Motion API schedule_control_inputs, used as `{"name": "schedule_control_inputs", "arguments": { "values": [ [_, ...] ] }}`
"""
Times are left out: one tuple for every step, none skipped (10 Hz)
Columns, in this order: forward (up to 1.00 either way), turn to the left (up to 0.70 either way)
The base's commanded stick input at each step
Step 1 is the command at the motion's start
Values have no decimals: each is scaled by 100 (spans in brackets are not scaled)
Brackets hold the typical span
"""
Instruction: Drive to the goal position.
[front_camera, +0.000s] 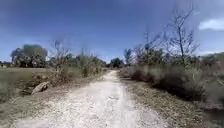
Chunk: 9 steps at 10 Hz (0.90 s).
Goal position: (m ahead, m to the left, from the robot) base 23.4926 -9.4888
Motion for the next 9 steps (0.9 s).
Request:
{"name": "schedule_control_inputs", "arguments": {
  "values": [
    [70,0],
    [70,0],
    [70,0],
    [70,0],
    [70,0],
    [70,0],
    [70,0],
    [70,0],
    [70,0]
  ]
}}
